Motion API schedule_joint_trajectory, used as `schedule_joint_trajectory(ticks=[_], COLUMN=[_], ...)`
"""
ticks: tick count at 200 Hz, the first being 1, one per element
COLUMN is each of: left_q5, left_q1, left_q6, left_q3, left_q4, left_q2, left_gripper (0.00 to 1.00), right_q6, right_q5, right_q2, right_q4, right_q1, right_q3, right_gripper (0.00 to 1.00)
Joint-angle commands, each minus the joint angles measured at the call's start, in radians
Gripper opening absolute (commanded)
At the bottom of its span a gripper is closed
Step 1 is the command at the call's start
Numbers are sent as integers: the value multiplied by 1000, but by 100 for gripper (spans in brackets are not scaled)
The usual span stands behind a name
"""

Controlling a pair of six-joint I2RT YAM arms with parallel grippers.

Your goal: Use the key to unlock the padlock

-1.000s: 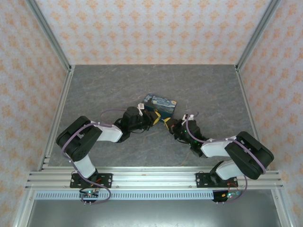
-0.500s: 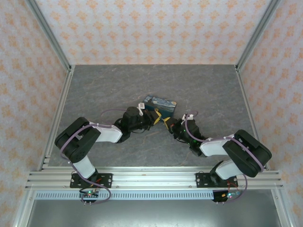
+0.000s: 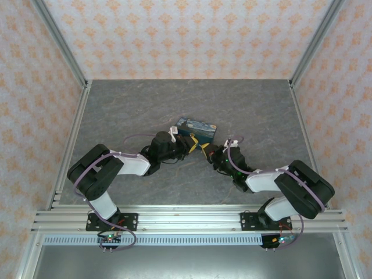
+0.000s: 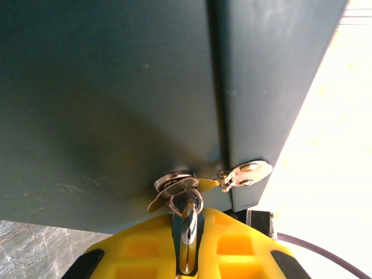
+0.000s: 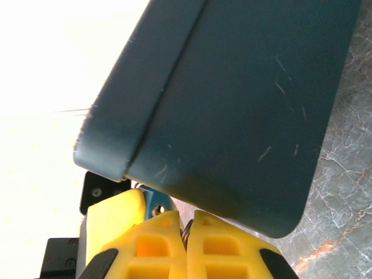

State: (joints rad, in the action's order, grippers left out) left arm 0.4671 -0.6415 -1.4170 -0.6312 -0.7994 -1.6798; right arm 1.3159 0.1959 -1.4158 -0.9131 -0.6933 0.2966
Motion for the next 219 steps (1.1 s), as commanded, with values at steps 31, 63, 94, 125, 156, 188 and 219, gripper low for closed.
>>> schedule_joint_trajectory(ticks=[31, 63, 94, 125, 156, 188, 219], left_q5=[-5, -5, -8, -8, -8, -10, -10], left_q1=[-7, -10, -12, -12, -14, -19, -25], left_q6=[6, 4, 4, 4, 4, 3, 3], left_q3=[-12, -16, -20, -24, -26, -30, -33], left_q4=[-33, -33, -28, -28, -24, -25, -24], left_q2=[28, 28, 29, 30, 30, 28, 26], left_gripper=[0, 0, 0, 0, 0, 0, 0], right_q6=[-4, -6, 2, 2, 2, 2, 2], right_q5=[-31, -12, -13, -12, -9, -9, -6], right_q2=[37, 16, -2, -7, -16, -25, -31], right_q4=[8, 3, -13, -15, -16, -18, -18], right_q1=[3, 3, 3, 3, 3, 2, 6], right_q3=[14, 31, 25, 25, 32, 42, 51], right_gripper=[0, 0, 0, 0, 0, 0, 0])
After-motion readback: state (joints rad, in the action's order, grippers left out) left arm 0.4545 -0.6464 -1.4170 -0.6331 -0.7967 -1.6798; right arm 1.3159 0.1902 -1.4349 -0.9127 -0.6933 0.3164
